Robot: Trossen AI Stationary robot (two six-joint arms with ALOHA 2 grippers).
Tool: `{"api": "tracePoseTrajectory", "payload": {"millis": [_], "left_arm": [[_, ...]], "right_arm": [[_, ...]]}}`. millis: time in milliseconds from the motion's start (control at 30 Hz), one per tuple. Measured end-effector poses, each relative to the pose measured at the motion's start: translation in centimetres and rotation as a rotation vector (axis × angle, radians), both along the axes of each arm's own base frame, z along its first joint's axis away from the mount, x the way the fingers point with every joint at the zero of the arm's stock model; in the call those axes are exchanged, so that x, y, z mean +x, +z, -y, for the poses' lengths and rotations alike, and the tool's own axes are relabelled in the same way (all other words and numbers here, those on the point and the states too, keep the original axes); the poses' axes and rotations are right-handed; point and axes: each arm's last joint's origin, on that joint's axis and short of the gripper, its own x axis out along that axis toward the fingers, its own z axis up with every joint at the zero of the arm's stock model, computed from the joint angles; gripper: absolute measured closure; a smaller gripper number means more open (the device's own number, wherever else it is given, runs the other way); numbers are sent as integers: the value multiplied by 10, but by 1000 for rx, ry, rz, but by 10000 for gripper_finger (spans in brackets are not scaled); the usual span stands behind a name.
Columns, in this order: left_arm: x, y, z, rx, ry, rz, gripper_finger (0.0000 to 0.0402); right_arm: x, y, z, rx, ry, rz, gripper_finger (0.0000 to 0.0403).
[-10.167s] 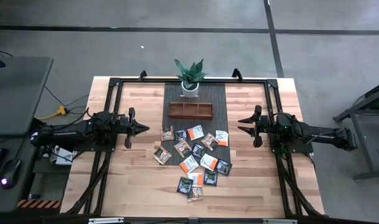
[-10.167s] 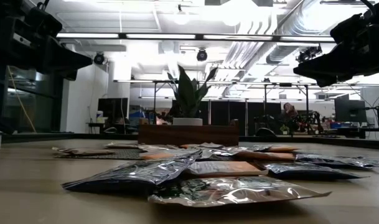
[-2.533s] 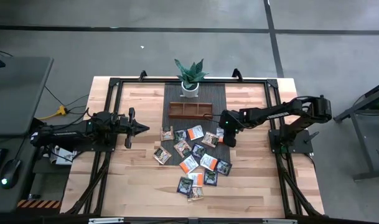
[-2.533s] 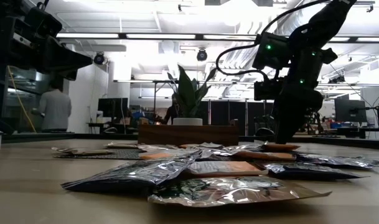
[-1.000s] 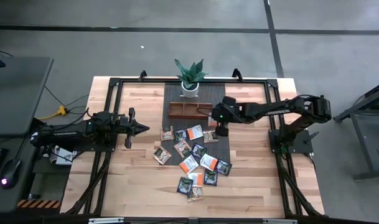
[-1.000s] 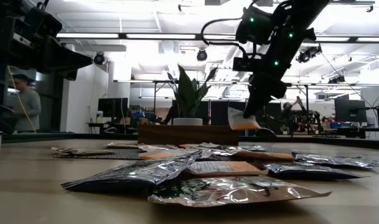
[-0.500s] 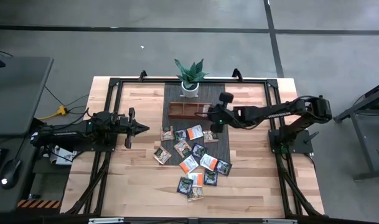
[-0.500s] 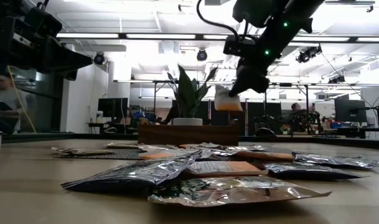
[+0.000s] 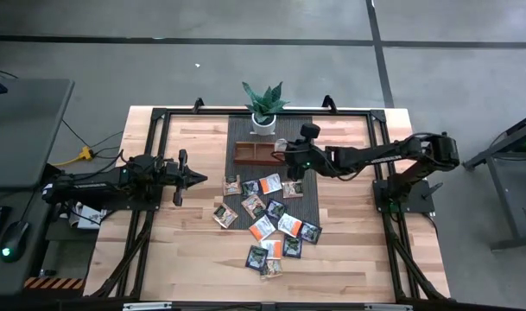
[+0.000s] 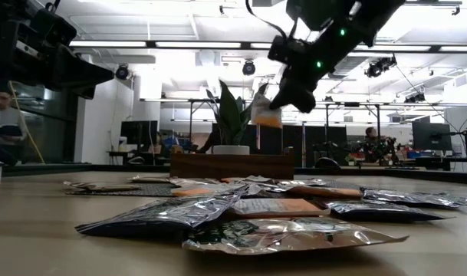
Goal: Pick & Place Tea
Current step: Put the orange tea bag into the right section of the wooden organizer
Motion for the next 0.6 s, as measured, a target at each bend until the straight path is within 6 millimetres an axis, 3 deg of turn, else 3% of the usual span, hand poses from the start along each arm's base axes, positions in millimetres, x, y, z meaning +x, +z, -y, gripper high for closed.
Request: {"api": "tracePoseTrajectory", "payload": {"millis": [600], "left_arm": [[0, 0, 0, 0, 0, 0, 401]], "right_arm": [[15, -61, 5, -159, -30, -129, 402]]}}
